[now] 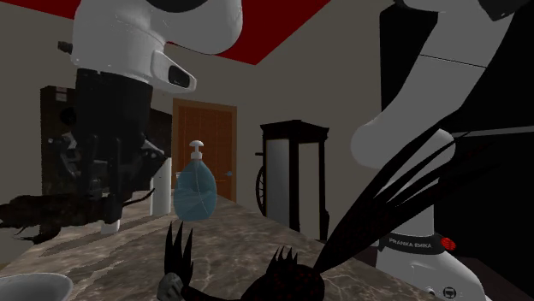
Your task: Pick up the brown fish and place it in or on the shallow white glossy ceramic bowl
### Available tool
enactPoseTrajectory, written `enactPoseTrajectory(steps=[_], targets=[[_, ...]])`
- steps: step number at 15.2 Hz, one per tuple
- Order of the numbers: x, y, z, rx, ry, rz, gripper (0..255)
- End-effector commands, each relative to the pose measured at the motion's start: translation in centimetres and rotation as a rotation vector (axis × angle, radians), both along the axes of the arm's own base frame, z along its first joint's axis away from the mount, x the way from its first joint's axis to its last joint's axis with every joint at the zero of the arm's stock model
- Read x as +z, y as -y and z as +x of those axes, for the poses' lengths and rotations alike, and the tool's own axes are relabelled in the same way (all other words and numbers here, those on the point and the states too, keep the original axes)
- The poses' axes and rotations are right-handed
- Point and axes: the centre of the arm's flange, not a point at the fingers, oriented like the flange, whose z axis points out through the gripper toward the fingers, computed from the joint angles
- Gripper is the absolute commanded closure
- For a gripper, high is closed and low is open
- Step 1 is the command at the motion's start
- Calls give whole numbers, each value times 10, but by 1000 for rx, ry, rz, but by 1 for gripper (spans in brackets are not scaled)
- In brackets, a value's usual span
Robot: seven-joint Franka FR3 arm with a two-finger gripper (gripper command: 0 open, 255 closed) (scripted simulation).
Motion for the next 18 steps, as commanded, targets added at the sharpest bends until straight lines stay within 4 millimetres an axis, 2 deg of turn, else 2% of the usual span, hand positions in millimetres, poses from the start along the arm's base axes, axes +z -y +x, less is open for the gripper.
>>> enactPoseTrajectory(steps=[1, 7, 8, 18], targets=[[-2, -20, 18, 0, -2, 1, 255], [-2, -78, 72, 0, -2, 1, 255], [-2, -83, 76, 0, -2, 1, 255], [-55, -83, 76, 0, -2, 1, 255]])
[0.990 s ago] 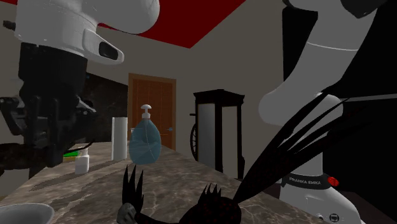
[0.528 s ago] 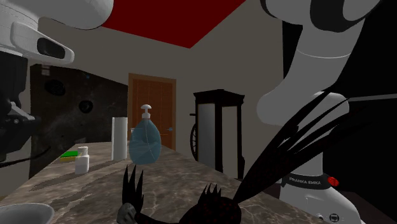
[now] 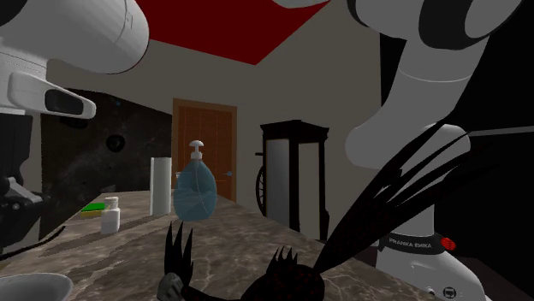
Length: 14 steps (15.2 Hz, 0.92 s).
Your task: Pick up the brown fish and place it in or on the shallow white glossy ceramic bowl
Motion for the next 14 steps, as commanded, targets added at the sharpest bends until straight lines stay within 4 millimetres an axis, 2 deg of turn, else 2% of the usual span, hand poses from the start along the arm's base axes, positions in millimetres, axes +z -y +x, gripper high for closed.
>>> enactPoseTrajectory(steps=[1, 3, 10, 11, 14], targets=[[-11, 0, 1, 0, 0, 0, 255], [-21, 0, 1, 0, 0, 0, 255], [-21, 0, 1, 0, 0, 0, 255], [-21, 0, 1, 0, 0, 0, 0], [-21, 0, 1, 0, 0, 0, 0]])
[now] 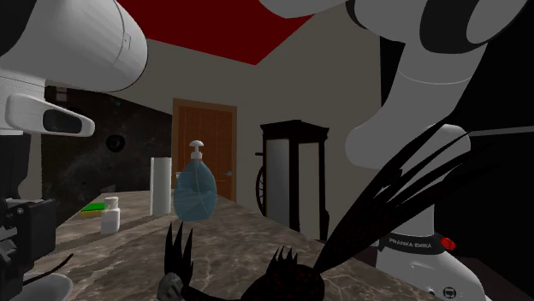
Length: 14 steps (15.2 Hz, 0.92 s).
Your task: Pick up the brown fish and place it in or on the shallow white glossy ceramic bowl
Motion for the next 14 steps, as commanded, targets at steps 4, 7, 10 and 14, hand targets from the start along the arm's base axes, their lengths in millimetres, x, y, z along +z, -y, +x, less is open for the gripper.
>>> enactPoseTrajectory(steps=[4, 7, 10, 14], targets=[[26, -1, -5, 0, 0, 0, 0], [49, -2, -9, 0, 0, 0, 0], [49, -2, -9, 0, 0, 0, 0], [49, -2, -9, 0, 0, 0, 0]])
